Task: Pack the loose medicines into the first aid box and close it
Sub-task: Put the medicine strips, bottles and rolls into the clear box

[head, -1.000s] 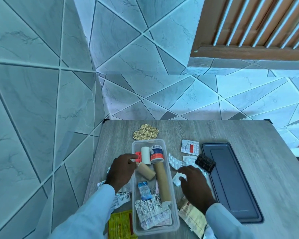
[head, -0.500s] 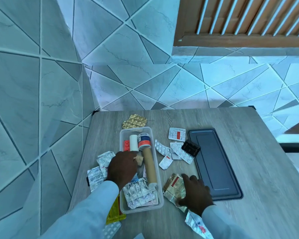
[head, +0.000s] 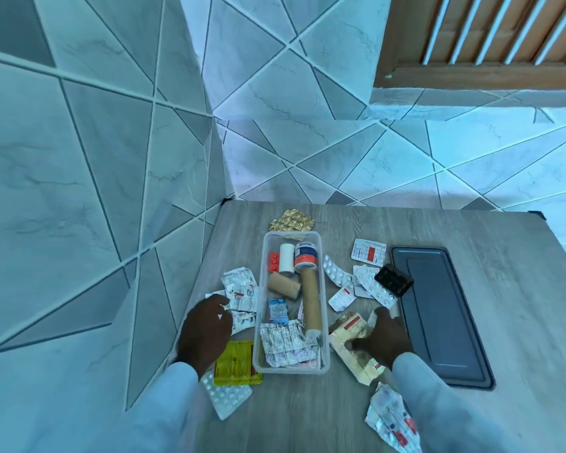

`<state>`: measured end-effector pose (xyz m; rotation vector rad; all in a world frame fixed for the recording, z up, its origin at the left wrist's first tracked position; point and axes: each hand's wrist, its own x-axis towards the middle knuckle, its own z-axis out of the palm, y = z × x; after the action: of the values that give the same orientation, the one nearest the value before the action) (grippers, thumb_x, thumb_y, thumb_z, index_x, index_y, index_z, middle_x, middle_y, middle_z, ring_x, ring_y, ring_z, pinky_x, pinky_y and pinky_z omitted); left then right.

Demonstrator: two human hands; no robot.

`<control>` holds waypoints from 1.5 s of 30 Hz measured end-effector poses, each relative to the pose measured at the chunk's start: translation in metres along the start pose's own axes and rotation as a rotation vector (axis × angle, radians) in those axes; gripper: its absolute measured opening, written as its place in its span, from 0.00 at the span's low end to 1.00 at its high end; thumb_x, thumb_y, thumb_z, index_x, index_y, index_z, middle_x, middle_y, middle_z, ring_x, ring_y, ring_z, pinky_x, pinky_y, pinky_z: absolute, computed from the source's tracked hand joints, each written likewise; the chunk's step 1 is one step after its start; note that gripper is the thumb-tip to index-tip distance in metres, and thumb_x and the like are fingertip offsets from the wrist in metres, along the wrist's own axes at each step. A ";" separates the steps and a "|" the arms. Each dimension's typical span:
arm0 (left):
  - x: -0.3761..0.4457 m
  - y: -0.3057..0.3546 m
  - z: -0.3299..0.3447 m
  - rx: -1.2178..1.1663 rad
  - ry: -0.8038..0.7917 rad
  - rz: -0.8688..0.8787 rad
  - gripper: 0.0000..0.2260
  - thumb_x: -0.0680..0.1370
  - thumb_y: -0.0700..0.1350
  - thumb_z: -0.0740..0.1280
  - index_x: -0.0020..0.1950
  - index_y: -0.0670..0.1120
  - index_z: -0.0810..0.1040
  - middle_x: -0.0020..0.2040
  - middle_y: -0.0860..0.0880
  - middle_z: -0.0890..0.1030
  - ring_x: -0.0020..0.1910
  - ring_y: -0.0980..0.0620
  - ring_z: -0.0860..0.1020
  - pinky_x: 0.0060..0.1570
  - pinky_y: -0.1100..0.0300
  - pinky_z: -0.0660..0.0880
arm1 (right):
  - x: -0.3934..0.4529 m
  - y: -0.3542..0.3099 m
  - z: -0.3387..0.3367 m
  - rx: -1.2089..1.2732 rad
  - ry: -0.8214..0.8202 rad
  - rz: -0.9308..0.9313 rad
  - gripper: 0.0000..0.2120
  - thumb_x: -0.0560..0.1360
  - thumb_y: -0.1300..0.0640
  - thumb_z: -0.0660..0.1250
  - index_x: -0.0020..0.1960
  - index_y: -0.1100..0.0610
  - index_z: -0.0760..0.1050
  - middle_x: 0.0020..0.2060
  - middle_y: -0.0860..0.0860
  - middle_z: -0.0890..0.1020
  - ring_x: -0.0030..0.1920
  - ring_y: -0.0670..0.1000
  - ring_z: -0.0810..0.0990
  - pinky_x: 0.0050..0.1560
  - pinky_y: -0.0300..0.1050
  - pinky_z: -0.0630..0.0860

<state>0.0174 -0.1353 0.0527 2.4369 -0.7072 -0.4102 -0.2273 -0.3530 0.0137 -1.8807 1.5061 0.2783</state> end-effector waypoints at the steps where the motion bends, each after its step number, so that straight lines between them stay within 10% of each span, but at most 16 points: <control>1: -0.001 -0.010 -0.003 -0.001 -0.048 -0.045 0.13 0.76 0.42 0.66 0.60 0.47 0.78 0.58 0.45 0.81 0.54 0.46 0.79 0.55 0.58 0.73 | 0.001 0.000 -0.001 0.068 -0.015 0.023 0.50 0.55 0.46 0.82 0.69 0.54 0.60 0.64 0.62 0.70 0.61 0.63 0.73 0.49 0.48 0.76; 8: -0.018 -0.068 0.006 0.106 -0.406 -0.174 0.35 0.66 0.57 0.75 0.69 0.50 0.66 0.62 0.44 0.75 0.59 0.44 0.76 0.54 0.56 0.74 | 0.002 -0.001 -0.007 0.360 0.047 0.051 0.28 0.61 0.61 0.81 0.58 0.64 0.76 0.49 0.58 0.82 0.43 0.55 0.80 0.40 0.48 0.78; 11: -0.027 -0.074 0.024 0.206 -0.372 -0.188 0.33 0.65 0.62 0.73 0.63 0.50 0.65 0.57 0.44 0.75 0.57 0.41 0.76 0.53 0.50 0.76 | -0.011 -0.007 -0.027 0.433 0.134 0.030 0.09 0.68 0.69 0.73 0.48 0.68 0.81 0.35 0.59 0.82 0.33 0.54 0.80 0.34 0.46 0.77; 16: -0.027 -0.074 0.037 0.211 -0.353 -0.218 0.27 0.67 0.56 0.73 0.57 0.50 0.64 0.56 0.45 0.78 0.56 0.40 0.76 0.50 0.50 0.76 | -0.047 -0.022 -0.059 0.702 0.231 -0.114 0.04 0.74 0.66 0.68 0.46 0.60 0.81 0.43 0.60 0.85 0.41 0.59 0.84 0.48 0.56 0.81; 23: -0.017 -0.086 0.032 -0.176 -0.368 -0.390 0.30 0.55 0.44 0.79 0.54 0.49 0.72 0.51 0.46 0.79 0.49 0.44 0.80 0.41 0.56 0.78 | -0.068 -0.086 -0.010 0.712 -0.130 -0.255 0.08 0.72 0.68 0.70 0.50 0.60 0.81 0.45 0.57 0.86 0.43 0.56 0.85 0.47 0.53 0.79; 29: -0.005 -0.089 0.013 -0.274 -0.398 -0.449 0.14 0.48 0.38 0.73 0.33 0.41 0.81 0.33 0.45 0.81 0.39 0.45 0.82 0.34 0.60 0.74 | -0.043 -0.096 0.032 0.135 0.020 -0.275 0.20 0.69 0.59 0.73 0.60 0.57 0.75 0.51 0.55 0.83 0.50 0.54 0.81 0.48 0.40 0.74; 33: 0.009 -0.097 -0.012 -0.446 -0.276 -0.465 0.20 0.42 0.36 0.70 0.32 0.33 0.81 0.33 0.38 0.82 0.36 0.41 0.82 0.41 0.42 0.81 | -0.047 -0.073 0.005 0.236 0.092 -0.375 0.15 0.69 0.61 0.73 0.54 0.53 0.76 0.45 0.53 0.82 0.43 0.52 0.80 0.45 0.47 0.79; 39: 0.013 -0.014 -0.074 -0.670 -0.060 -0.397 0.13 0.63 0.19 0.67 0.38 0.35 0.78 0.24 0.48 0.80 0.31 0.46 0.80 0.28 0.62 0.76 | -0.052 0.009 -0.031 -0.220 -0.089 -0.318 0.28 0.66 0.49 0.75 0.63 0.52 0.70 0.55 0.52 0.77 0.53 0.51 0.76 0.49 0.40 0.69; 45: 0.013 0.062 -0.043 -0.911 -0.283 -0.368 0.14 0.70 0.25 0.67 0.51 0.38 0.78 0.38 0.43 0.84 0.34 0.47 0.81 0.34 0.61 0.73 | -0.072 0.069 -0.004 -0.448 -0.129 -0.281 0.45 0.57 0.41 0.77 0.68 0.47 0.59 0.60 0.52 0.70 0.61 0.57 0.70 0.55 0.55 0.75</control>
<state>0.0220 -0.1681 0.1222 1.6280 -0.0970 -0.9852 -0.3136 -0.3058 0.0305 -2.3427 1.1374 0.6330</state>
